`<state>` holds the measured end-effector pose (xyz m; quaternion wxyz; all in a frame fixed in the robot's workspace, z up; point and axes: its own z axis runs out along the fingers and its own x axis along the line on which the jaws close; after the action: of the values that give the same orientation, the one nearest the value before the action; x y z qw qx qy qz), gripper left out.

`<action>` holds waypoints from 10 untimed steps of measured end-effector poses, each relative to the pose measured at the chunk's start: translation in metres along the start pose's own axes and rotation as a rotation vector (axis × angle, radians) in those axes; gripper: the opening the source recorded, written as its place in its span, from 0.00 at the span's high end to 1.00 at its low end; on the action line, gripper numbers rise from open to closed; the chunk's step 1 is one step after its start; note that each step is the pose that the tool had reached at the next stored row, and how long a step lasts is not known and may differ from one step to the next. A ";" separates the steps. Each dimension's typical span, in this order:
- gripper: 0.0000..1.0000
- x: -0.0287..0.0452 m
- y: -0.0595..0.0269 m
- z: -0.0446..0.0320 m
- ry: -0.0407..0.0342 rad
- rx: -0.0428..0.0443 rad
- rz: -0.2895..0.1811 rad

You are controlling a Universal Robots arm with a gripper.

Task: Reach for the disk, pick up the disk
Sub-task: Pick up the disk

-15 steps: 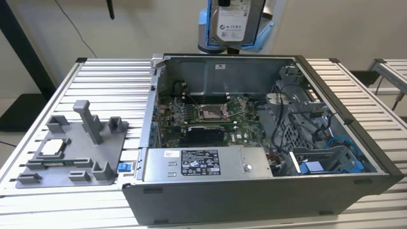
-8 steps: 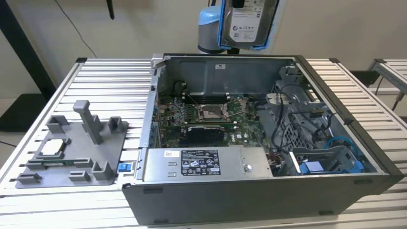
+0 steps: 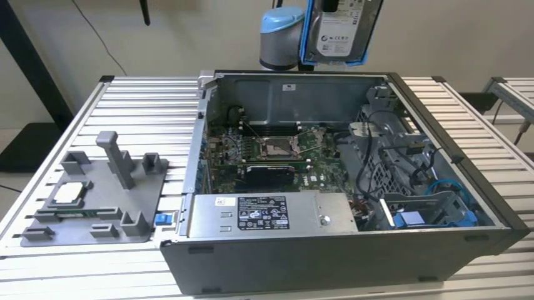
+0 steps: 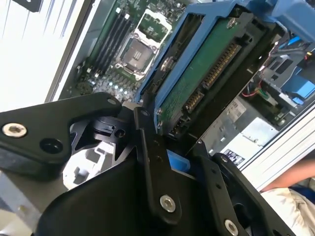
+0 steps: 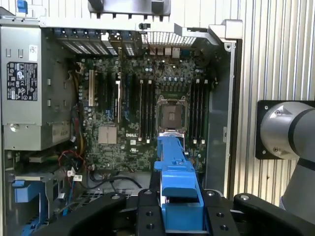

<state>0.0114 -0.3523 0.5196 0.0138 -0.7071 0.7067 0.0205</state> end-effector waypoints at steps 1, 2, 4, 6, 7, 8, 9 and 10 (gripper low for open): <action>1.00 0.0000 -0.0026 0.0003 0.0000 0.0000 0.000; 1.00 0.0000 -0.0053 0.0006 -0.0001 0.0000 0.000; 1.00 0.0001 -0.0100 0.0011 -0.0002 0.0000 0.000; 1.00 0.0001 -0.0145 0.0016 -0.0001 0.0000 0.000; 1.00 0.0001 -0.0166 0.0019 -0.0001 0.0000 0.000; 1.00 0.0001 -0.0185 0.0021 -0.0002 0.0001 0.000; 1.00 0.0001 -0.0205 0.0024 -0.0002 0.0001 0.000; 1.00 0.0002 -0.0222 0.0027 -0.0001 0.0001 0.000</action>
<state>0.0335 -0.3523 0.5167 0.0139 -0.7071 0.7067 0.0206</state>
